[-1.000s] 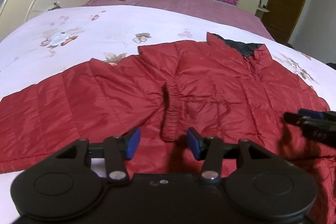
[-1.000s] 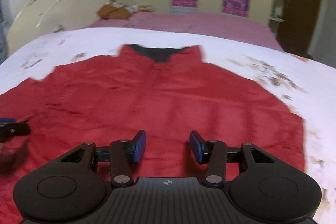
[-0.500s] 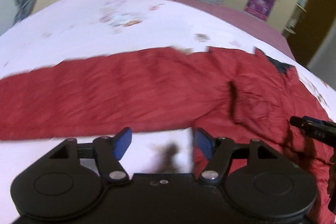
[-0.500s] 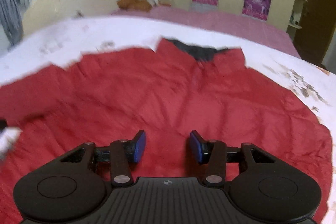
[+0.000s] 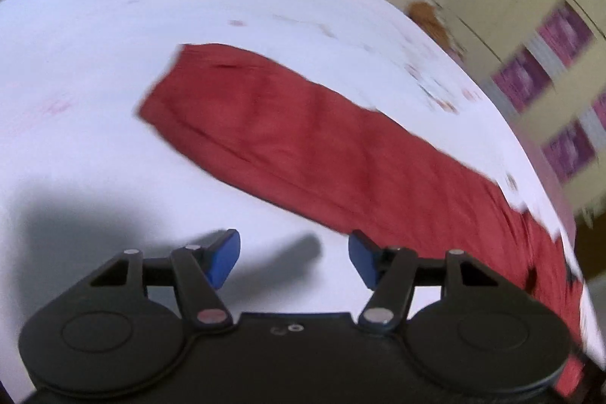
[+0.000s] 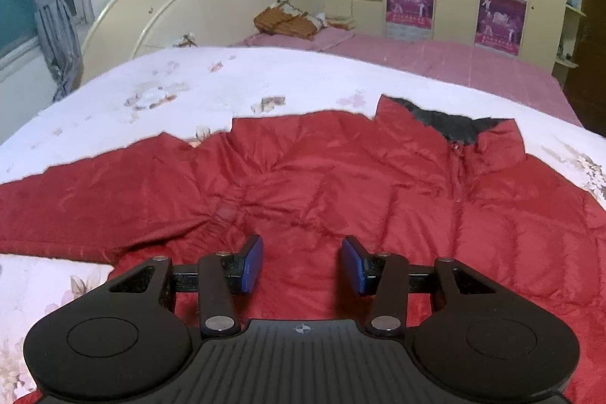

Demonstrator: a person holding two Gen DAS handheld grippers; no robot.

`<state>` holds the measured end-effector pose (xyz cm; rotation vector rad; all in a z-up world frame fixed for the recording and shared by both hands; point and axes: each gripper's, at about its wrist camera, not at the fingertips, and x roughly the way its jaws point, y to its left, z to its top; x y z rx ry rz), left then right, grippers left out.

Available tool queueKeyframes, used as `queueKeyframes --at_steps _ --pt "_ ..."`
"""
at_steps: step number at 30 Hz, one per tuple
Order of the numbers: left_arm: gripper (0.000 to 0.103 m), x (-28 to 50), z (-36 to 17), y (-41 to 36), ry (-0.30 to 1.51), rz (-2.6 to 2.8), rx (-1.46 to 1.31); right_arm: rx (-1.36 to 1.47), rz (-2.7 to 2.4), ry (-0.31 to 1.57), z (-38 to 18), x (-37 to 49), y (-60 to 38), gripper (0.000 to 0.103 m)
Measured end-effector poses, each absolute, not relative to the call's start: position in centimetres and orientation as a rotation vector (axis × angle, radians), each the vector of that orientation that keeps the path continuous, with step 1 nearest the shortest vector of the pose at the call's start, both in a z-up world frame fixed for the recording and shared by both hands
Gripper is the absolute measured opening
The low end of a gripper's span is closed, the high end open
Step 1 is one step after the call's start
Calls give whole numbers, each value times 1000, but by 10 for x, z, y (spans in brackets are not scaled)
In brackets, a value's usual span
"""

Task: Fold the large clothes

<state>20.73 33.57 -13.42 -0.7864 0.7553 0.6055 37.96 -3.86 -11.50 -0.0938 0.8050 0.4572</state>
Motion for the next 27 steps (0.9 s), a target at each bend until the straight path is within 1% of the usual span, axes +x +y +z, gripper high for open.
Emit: queueKeyframes --at_steps 2,5,6,8,10,12,14,17,21,25,27 --pt "60 206 -142 352 722 625 -856 -134 456 840 -130 382 -32 46" --pt "60 213 -147 370 652 624 -914 -168 450 826 -135 381 -27 46" --pt "57 216 -149 376 627 625 -931 -165 449 827 -135 382 -28 46" --pt "45 220 -152 383 588 641 -959 -158 449 825 -136 382 -28 46" --pt "17 222 -156 389 563 667 -969 -158 446 819 -137 381 -28 46" --pt "13 224 -162 394 539 677 -1001 -159 441 814 -137 379 -28 46" --pt "8 227 -159 391 534 676 -970 -160 439 812 -136 378 -28 46" --pt "7 227 -146 382 499 645 -915 -156 441 813 -135 377 -28 46" --pt "6 240 -109 365 443 545 -803 -155 444 815 -132 378 -29 46" --pt "6 266 -69 329 405 379 -668 -86 421 783 -121 376 -40 46" --pt "6 282 -55 307 398 288 -612 -76 415 812 -125 379 -43 46"
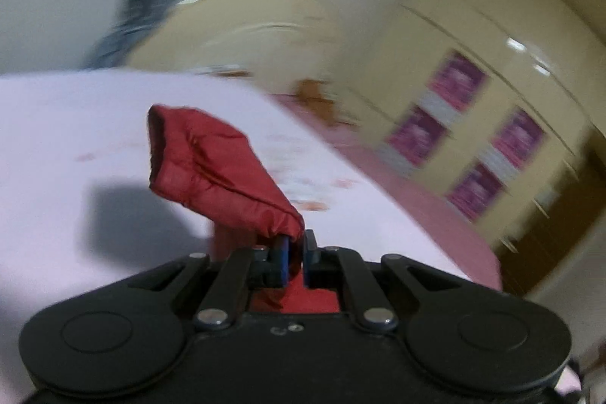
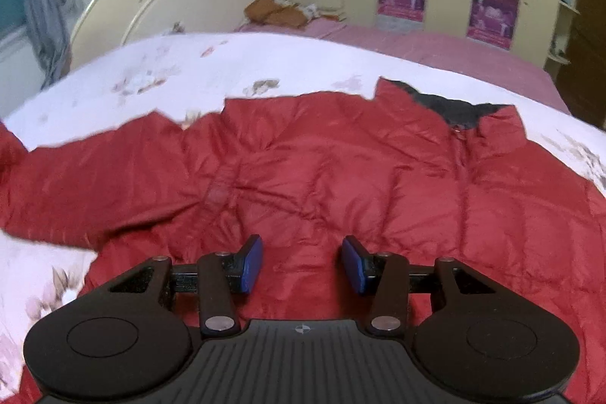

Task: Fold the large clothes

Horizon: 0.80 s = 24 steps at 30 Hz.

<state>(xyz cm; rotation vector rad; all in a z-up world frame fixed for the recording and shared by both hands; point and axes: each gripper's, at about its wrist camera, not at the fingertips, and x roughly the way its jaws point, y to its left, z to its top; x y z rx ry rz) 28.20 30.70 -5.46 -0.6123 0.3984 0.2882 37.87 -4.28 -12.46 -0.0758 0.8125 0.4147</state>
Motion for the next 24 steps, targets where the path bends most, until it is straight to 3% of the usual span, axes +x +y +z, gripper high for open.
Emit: queueKeyframes --at_steps 9,20,24 --pt "6 355 -39 163 481 -168 -391 59 373 794 -103 376 -92 46" --pt "7 399 -121 4 729 -451 -69 155 168 807 -89 356 -202 47" --pt "30 393 -138 -4 795 -450 12 209 159 799 -85 349 -220 47"
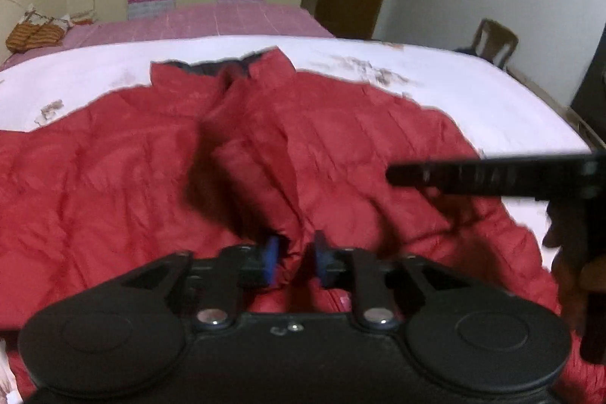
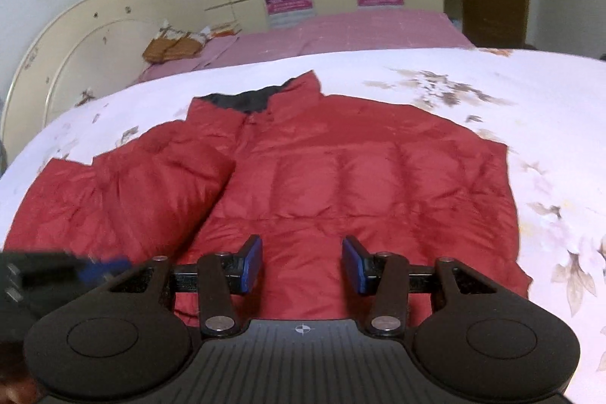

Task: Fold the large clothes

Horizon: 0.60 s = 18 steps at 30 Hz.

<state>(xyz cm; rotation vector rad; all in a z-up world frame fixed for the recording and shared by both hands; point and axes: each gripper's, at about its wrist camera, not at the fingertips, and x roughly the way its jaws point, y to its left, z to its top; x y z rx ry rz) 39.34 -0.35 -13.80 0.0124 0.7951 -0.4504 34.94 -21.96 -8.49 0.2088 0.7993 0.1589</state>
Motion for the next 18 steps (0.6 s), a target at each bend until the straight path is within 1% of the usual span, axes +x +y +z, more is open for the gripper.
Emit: queueKeyframes --at_steps 1,2,3,4,5,9,16,17,18 --pt "36 389 -136 -4 789 -450 16 229 167 793 -83 349 -221 47" --pt "53 384 -133 -1 777 -446 20 249 178 789 -82 350 -223 48" --pt "69 380 -128 2 756 -428 26 269 187 786 -80 351 -223 75" --pt "75 371 -121 6 728 -403 34 290 193 775 -78 352 -222 91" --pt "75 366 -116 12 694 -374 46 301 201 750 -75 352 -218 101" --pt "75 349 -103 52 650 -281 47 328 253 735 -71 362 -205 100" --pt "75 318 -106 124 648 -45 77 298 281 854 -97 391 -178 99" --pt "75 316 -108 131 659 -17 74 292 285 867 -101 393 -175 82" --pt "74 315 -113 139 676 13 73 289 288 888 -105 395 -172 51"
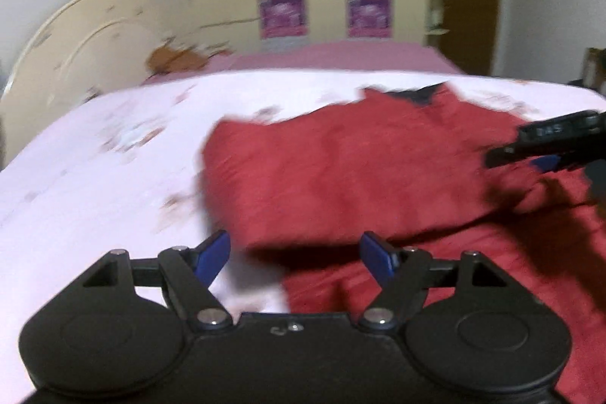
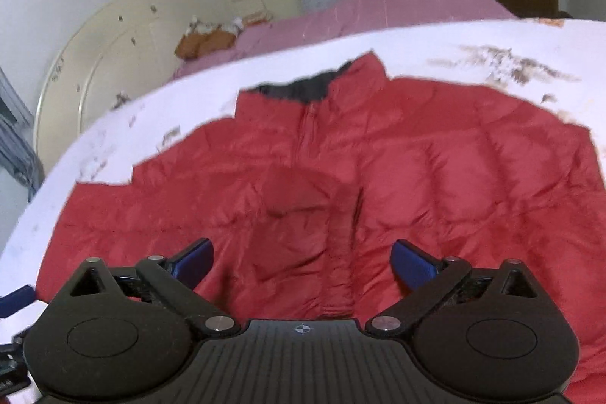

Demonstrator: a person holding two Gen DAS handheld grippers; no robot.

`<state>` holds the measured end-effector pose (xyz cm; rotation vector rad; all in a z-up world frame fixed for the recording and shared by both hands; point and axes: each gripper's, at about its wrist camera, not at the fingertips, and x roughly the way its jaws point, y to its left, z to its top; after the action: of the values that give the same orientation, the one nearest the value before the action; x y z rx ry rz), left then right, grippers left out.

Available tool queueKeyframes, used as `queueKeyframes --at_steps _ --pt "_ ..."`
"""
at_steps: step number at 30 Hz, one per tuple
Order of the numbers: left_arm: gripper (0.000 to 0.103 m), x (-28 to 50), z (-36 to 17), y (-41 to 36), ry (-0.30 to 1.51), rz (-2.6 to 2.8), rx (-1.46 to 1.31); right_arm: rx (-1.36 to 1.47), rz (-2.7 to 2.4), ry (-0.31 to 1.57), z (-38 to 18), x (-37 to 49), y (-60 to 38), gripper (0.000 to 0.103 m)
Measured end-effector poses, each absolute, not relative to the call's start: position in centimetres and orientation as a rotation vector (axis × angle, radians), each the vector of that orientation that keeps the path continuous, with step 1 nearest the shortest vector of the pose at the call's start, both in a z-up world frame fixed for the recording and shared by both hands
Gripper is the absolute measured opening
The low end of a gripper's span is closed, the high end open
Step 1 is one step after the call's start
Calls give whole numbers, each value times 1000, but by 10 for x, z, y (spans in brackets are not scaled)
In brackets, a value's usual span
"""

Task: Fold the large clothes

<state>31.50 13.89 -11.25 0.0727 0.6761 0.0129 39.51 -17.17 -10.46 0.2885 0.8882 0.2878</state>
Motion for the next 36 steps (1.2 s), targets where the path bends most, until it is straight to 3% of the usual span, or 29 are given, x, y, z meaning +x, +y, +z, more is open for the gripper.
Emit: queueKeyframes --at_steps 3,4,5,6,12,14,16,19,25,28,29,30,32,36 --pt "71 320 -124 151 717 64 65 277 282 897 -109 396 -169 43" --pt "70 327 -130 150 722 71 69 271 296 895 -106 396 -167 37" --pt "70 330 -133 151 722 76 76 271 317 887 -104 396 -167 20" --pt "70 336 -136 149 720 80 84 263 328 870 -97 395 -167 19" --pt "56 359 -142 138 709 82 129 155 219 707 -52 388 -202 19" --pt "46 363 -146 133 707 64 154 147 165 722 -53 389 -221 19" --pt "26 365 -148 130 711 38 158 162 127 758 -61 387 -240 19" --pt "17 366 -151 125 707 24 175 178 108 810 -79 379 -255 19" --pt "8 366 -152 130 737 13 147 163 36 888 -116 371 -258 19" --pt "8 362 -142 141 742 13 97 147 -9 855 -108 368 -261 20" --pt "8 361 -138 145 745 6 66 138 -10 852 -106 369 -262 21" --pt "13 358 -130 152 744 1 15 144 -4 860 -104 367 -265 31" --pt "20 352 -117 160 724 7 -50 157 -7 832 -98 362 -269 39" --pt "21 352 -99 165 675 4 -103 166 -18 764 -81 359 -275 39"
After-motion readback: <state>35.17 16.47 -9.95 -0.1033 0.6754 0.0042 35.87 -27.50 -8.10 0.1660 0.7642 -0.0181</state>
